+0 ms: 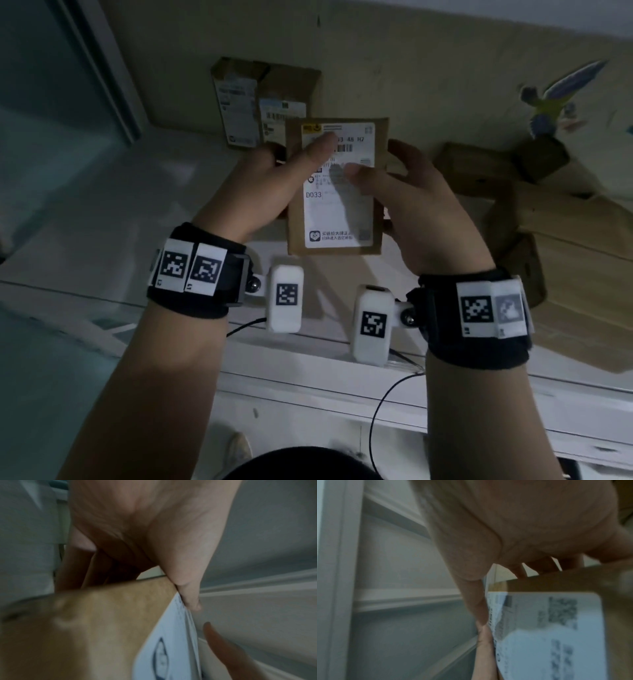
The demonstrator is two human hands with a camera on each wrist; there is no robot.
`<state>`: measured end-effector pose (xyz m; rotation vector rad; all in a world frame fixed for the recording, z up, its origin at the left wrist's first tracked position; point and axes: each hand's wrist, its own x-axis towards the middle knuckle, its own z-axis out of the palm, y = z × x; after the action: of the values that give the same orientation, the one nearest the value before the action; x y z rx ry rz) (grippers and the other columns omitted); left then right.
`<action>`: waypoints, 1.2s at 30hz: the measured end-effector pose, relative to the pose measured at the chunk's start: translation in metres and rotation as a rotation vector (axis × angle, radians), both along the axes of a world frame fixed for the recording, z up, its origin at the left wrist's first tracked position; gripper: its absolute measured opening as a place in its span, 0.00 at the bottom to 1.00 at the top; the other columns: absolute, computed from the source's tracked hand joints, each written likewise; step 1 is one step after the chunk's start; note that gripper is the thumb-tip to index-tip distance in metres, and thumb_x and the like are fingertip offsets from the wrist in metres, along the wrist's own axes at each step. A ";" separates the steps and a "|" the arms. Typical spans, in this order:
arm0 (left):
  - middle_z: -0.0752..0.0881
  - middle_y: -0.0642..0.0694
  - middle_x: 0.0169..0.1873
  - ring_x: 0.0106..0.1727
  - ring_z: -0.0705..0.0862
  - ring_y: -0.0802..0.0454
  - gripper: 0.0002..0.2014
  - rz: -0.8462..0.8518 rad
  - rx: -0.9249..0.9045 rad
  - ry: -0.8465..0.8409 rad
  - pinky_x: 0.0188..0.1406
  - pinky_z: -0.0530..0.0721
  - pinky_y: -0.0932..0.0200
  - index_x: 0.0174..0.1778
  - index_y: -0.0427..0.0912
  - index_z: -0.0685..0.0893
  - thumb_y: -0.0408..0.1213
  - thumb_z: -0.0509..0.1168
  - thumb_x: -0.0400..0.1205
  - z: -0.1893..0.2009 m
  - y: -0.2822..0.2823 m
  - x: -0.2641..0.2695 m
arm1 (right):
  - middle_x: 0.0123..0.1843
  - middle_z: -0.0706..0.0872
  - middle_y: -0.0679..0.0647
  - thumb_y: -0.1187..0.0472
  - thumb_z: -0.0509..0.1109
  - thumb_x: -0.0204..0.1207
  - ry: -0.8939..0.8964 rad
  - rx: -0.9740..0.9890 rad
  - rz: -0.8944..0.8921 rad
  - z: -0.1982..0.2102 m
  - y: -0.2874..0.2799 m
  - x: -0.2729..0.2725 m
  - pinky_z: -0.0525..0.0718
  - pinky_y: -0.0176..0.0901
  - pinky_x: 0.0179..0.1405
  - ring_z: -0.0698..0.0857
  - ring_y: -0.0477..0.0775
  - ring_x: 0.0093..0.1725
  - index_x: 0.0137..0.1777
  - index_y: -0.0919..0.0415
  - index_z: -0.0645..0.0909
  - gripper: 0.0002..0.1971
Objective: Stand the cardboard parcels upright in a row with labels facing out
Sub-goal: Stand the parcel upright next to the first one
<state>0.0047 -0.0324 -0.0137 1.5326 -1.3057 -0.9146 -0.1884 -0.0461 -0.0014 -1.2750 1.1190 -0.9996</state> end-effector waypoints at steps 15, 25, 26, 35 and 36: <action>0.96 0.49 0.56 0.55 0.95 0.52 0.18 -0.133 -0.245 -0.497 0.62 0.93 0.43 0.62 0.44 0.94 0.54 0.75 0.85 0.063 -0.060 0.012 | 0.62 0.90 0.48 0.64 0.92 0.62 0.168 -0.178 -0.140 0.037 -0.061 -0.001 0.96 0.60 0.56 0.92 0.54 0.60 0.74 0.53 0.74 0.42; 0.91 0.45 0.65 0.65 0.91 0.40 0.28 -0.139 -0.052 -0.848 0.65 0.91 0.37 0.67 0.48 0.87 0.58 0.72 0.73 0.036 -0.126 0.032 | 0.74 0.86 0.57 0.58 0.91 0.67 0.475 -0.095 -0.170 0.013 -0.130 0.015 0.94 0.60 0.54 0.89 0.63 0.68 0.82 0.56 0.69 0.47; 0.91 0.46 0.64 0.63 0.91 0.41 0.31 -0.142 -0.070 -0.865 0.63 0.92 0.36 0.65 0.51 0.87 0.65 0.68 0.70 0.032 -0.133 0.034 | 0.75 0.86 0.58 0.59 0.91 0.67 0.472 -0.078 -0.166 0.007 -0.135 0.018 0.94 0.59 0.54 0.88 0.64 0.70 0.84 0.56 0.66 0.49; 0.92 0.37 0.48 0.50 0.91 0.36 0.11 -0.039 -0.110 -0.986 0.45 0.83 0.51 0.50 0.35 0.91 0.41 0.72 0.86 0.038 -0.130 0.029 | 0.78 0.84 0.59 0.60 0.88 0.71 0.503 -0.030 -0.205 -0.010 -0.174 0.040 0.92 0.65 0.64 0.86 0.64 0.72 0.85 0.58 0.69 0.45; 0.92 0.36 0.49 0.51 0.91 0.34 0.08 -0.033 -0.112 -1.007 0.46 0.85 0.49 0.51 0.35 0.91 0.37 0.71 0.85 0.037 -0.132 0.030 | 0.76 0.85 0.59 0.60 0.89 0.71 0.509 -0.017 -0.218 -0.011 -0.176 0.039 0.92 0.64 0.62 0.87 0.63 0.69 0.83 0.59 0.70 0.43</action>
<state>0.0346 -0.1642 0.0228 1.9578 -2.0156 -0.0093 -0.1491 -0.2216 -0.0128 -1.4893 1.6705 -0.8612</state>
